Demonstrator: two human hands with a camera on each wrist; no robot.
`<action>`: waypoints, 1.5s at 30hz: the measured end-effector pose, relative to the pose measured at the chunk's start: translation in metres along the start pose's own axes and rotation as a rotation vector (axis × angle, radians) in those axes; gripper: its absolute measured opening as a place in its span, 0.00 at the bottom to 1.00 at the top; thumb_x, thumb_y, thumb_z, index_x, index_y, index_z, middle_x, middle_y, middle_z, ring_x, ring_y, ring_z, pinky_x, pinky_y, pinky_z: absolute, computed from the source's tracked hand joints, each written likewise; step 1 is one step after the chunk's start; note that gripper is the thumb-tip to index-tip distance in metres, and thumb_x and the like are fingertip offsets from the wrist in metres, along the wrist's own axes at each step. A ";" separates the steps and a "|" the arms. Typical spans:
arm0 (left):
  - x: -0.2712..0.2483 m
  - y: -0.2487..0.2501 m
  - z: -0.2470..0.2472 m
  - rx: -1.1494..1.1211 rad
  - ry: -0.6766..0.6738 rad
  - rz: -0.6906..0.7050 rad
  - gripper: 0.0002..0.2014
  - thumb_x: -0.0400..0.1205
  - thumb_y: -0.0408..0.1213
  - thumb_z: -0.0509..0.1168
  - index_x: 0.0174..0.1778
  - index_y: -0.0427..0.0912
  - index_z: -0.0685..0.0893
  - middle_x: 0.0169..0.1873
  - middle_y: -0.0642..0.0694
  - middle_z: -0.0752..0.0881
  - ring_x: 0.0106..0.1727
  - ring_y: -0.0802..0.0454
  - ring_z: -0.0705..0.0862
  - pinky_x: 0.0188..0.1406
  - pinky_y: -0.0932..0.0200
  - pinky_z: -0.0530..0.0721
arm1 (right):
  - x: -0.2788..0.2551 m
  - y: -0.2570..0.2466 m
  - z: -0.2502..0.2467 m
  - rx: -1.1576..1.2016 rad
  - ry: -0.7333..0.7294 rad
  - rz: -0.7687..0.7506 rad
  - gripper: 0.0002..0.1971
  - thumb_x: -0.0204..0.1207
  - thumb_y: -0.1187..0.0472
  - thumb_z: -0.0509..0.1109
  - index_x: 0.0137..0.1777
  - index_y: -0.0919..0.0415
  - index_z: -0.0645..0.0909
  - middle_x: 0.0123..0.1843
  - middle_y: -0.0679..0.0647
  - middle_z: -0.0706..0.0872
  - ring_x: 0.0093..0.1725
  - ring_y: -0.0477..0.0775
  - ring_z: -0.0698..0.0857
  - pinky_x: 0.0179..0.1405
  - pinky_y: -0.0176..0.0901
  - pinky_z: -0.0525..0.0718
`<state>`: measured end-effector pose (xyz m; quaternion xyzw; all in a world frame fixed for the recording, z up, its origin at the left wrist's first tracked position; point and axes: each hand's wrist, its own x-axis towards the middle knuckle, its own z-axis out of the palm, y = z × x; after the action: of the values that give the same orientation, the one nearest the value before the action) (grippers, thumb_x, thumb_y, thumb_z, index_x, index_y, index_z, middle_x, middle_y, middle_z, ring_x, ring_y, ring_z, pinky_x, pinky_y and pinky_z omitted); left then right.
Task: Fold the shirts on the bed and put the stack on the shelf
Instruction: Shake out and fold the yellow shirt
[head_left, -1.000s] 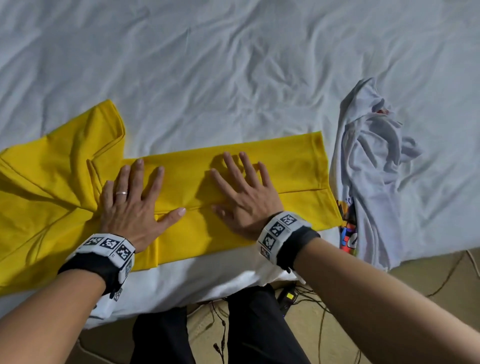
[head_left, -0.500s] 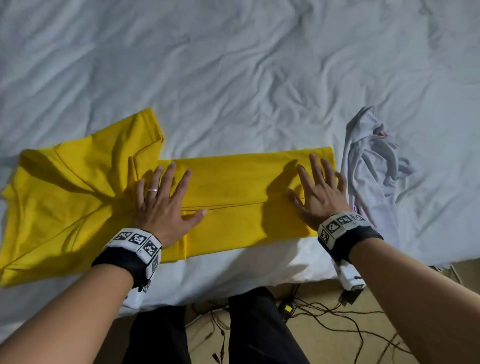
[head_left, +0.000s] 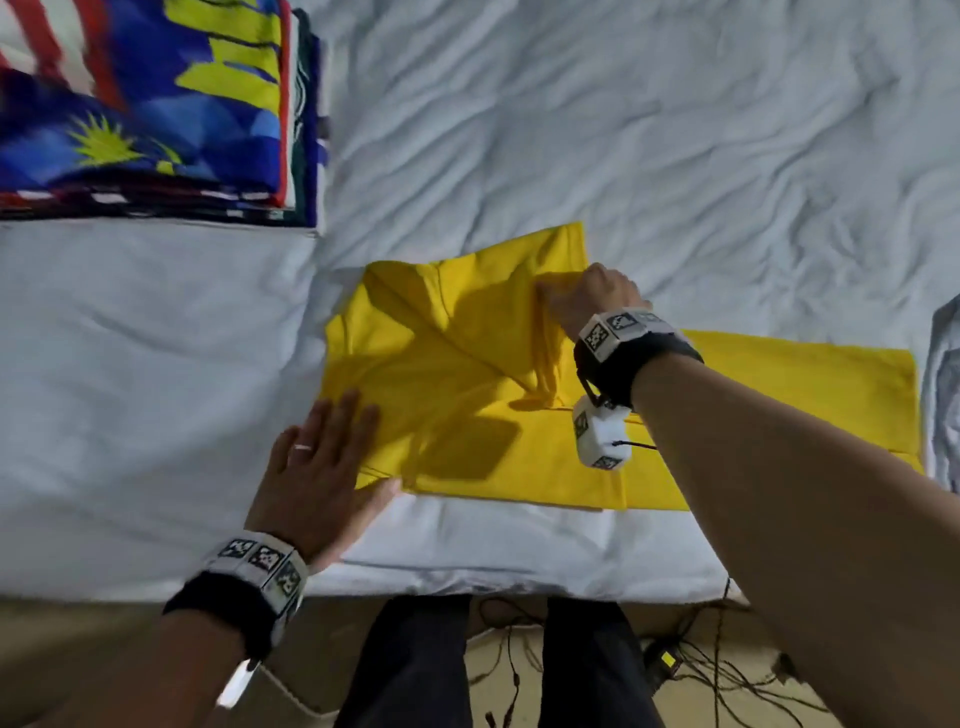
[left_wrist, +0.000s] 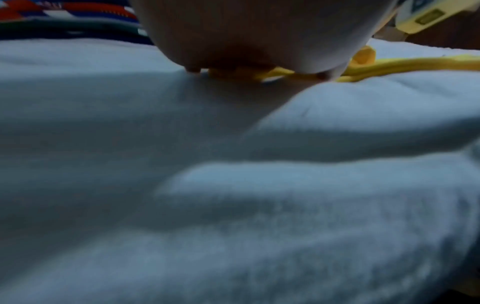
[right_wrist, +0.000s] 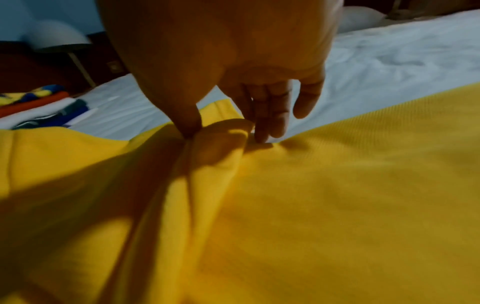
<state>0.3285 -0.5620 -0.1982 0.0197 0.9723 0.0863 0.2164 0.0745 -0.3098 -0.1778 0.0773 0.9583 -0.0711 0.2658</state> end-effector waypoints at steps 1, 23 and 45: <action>-0.002 -0.007 0.005 0.004 -0.010 0.003 0.41 0.81 0.67 0.49 0.85 0.43 0.66 0.85 0.39 0.64 0.82 0.33 0.68 0.71 0.33 0.70 | 0.003 -0.008 0.002 0.000 -0.031 0.041 0.21 0.78 0.46 0.64 0.64 0.61 0.79 0.66 0.63 0.82 0.63 0.70 0.81 0.63 0.62 0.80; -0.017 0.028 -0.025 -1.392 -0.133 -0.455 0.38 0.66 0.78 0.68 0.40 0.40 0.84 0.29 0.50 0.85 0.35 0.50 0.84 0.40 0.52 0.80 | -0.204 0.028 0.110 -0.082 0.128 -1.029 0.23 0.70 0.66 0.58 0.65 0.59 0.80 0.55 0.56 0.86 0.51 0.63 0.84 0.50 0.55 0.83; -0.036 0.024 -0.020 -1.350 -0.038 -0.453 0.07 0.83 0.37 0.71 0.41 0.39 0.84 0.23 0.44 0.82 0.23 0.46 0.82 0.39 0.47 0.75 | -0.194 0.046 0.081 1.077 -0.010 -0.175 0.14 0.67 0.69 0.75 0.34 0.57 0.70 0.29 0.49 0.70 0.26 0.43 0.67 0.26 0.33 0.67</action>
<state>0.3531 -0.5443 -0.1614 -0.3197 0.6827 0.6223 0.2109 0.2881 -0.3006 -0.1497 0.1220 0.7878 -0.5743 0.1863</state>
